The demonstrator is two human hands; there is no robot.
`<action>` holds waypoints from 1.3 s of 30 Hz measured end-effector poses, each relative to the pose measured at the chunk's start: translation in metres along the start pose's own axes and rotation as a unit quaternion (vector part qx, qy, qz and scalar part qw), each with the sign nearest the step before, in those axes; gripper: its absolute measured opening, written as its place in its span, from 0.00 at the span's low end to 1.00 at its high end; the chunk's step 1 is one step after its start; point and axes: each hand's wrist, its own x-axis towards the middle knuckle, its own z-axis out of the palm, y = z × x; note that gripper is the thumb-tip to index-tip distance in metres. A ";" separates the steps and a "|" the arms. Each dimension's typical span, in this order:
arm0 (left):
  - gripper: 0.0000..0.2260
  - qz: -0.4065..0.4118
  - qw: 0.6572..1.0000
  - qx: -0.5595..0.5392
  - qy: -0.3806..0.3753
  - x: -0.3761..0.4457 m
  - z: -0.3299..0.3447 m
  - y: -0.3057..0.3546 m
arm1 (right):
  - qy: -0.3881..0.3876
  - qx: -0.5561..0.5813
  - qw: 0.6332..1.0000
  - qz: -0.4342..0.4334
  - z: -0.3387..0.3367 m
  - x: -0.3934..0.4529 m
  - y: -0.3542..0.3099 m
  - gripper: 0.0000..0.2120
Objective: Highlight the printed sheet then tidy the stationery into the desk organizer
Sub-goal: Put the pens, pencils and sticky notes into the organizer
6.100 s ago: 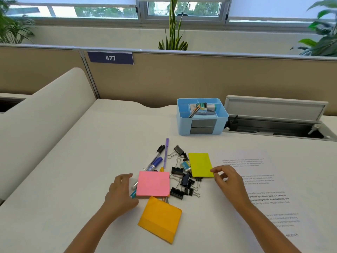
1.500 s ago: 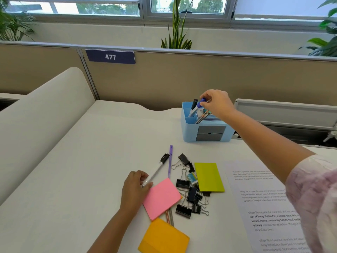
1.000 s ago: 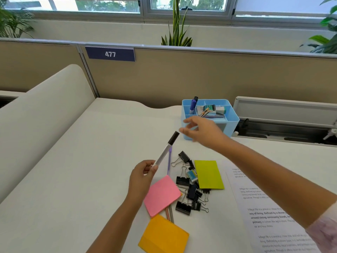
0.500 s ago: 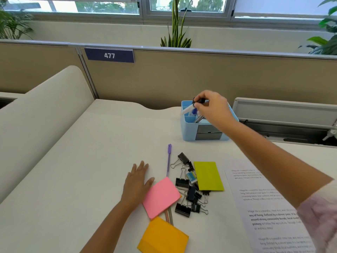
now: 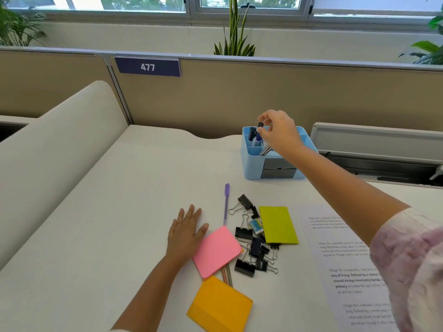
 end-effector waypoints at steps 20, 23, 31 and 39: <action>0.55 0.082 0.996 -0.001 -0.030 -0.061 0.006 0.004 | -0.247 0.068 0.965 0.057 0.040 -0.277 0.015 0.10; 0.57 0.079 0.996 0.006 -0.032 -0.060 0.006 0.005 | -0.214 0.052 0.975 0.042 0.040 -0.287 0.010 0.15; 0.57 0.078 0.997 -0.003 -0.023 -0.061 0.006 0.006 | -0.297 -0.036 0.954 0.028 0.041 -0.301 -0.007 0.31; 0.41 0.055 0.996 -0.069 0.004 -0.062 0.003 0.010 | -0.308 -0.072 0.948 0.024 0.042 -0.293 -0.009 0.22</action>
